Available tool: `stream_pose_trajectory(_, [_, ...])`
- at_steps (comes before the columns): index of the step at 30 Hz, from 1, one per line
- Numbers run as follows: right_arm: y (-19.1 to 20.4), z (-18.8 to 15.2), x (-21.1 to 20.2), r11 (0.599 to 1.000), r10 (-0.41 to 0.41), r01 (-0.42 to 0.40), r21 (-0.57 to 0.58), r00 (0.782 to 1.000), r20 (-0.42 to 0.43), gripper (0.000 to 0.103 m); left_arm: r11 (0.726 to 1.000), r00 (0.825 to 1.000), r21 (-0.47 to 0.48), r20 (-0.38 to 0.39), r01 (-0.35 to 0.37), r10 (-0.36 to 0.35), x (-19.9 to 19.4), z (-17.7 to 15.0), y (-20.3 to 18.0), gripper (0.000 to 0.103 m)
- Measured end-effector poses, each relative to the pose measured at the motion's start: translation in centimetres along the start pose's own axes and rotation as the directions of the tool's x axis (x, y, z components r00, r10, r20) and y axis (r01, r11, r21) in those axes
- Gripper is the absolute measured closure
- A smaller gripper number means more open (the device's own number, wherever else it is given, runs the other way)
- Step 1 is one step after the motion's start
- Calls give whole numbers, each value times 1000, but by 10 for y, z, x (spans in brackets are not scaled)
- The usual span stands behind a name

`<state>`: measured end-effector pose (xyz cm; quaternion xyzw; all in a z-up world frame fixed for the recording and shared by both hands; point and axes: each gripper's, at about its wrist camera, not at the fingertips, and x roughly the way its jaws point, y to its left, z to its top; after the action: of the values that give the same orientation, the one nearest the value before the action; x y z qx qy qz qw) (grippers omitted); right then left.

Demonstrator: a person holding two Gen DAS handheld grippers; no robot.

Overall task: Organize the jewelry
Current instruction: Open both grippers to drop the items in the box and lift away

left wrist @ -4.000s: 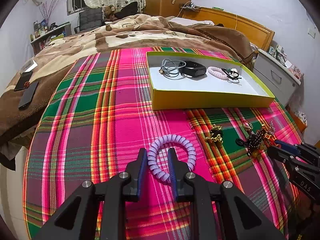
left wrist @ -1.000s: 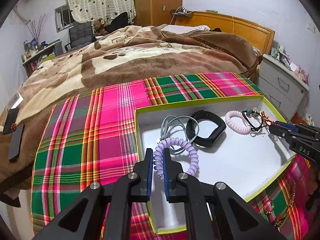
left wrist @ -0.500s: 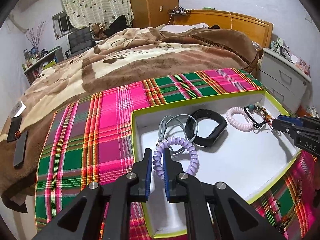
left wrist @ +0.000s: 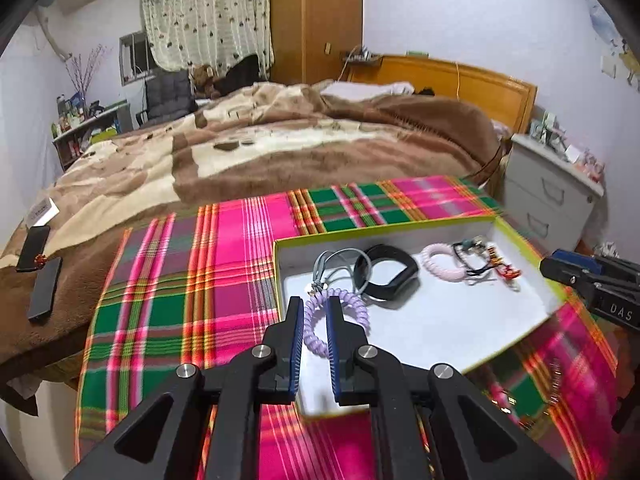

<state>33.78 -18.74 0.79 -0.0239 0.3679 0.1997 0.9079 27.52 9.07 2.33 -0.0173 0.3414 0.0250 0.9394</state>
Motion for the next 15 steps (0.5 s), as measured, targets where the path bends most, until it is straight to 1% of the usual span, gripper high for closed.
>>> stream_pose_trajectory(3, [6,-10,-23,1000,15,-15,-2,999,32,68,1000,999,-10,47,5,-4,-29,-8,-4,93])
stream_pose_trajectory(6, [12,-24,-47,1000,26,-26,-2,998,57,68,1000,997,-16,75,15,-13,-53,-19,-9,93])
stream_pose_trajectory(9, [18,-40,-67,999,45,-45,-5,996,74,68,1000,996,-16,86,24,-23,-71,-30,-15,93])
stream_pose_trajectory(15, [28,-75,-95,999,46,-46,-8,995,88,68,999,995,2,93,34,-34,-103,-61,-33,93])
